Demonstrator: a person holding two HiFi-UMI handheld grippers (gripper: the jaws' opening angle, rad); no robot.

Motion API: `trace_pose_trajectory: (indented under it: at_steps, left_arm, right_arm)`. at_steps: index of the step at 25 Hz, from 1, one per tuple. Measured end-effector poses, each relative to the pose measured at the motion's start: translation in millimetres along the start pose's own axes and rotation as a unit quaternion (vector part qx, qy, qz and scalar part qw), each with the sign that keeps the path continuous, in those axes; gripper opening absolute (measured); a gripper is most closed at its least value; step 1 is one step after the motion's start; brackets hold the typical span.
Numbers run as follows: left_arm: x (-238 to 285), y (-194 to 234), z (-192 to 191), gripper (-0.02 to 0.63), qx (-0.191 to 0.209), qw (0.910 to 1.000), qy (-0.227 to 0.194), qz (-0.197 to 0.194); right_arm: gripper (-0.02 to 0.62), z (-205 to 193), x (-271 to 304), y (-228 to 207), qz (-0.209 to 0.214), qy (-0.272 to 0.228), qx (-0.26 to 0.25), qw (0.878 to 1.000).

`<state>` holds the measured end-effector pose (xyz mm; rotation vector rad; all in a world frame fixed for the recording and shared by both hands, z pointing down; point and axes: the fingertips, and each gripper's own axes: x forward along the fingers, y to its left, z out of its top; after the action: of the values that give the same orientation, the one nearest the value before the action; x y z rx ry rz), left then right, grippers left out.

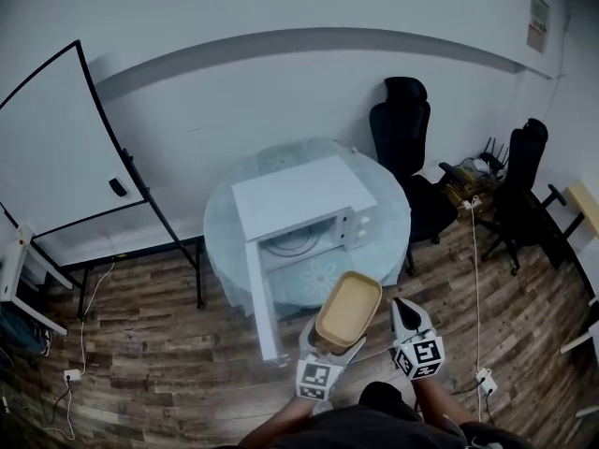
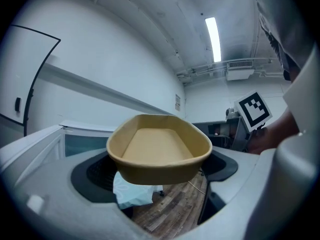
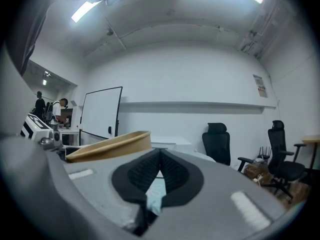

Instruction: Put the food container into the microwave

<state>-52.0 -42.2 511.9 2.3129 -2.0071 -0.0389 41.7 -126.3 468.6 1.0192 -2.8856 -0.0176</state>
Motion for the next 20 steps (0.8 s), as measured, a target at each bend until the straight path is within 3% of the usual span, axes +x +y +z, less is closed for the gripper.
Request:
trace_pose_trajectory:
  at_steps: [9,20]
  left_arm:
    - [15,16,-1,0.523,0.007,0.9994,0.003,0.034]
    - [54,53,5,0.523,-0.009,0.9943,0.001,0.106]
  right_arm:
    - [0.001,-5,25,-6,0.029,-0.011,0.026,0.999]
    - [0.0,0,99,-14,0.123,-0.022,0.025,0.992]
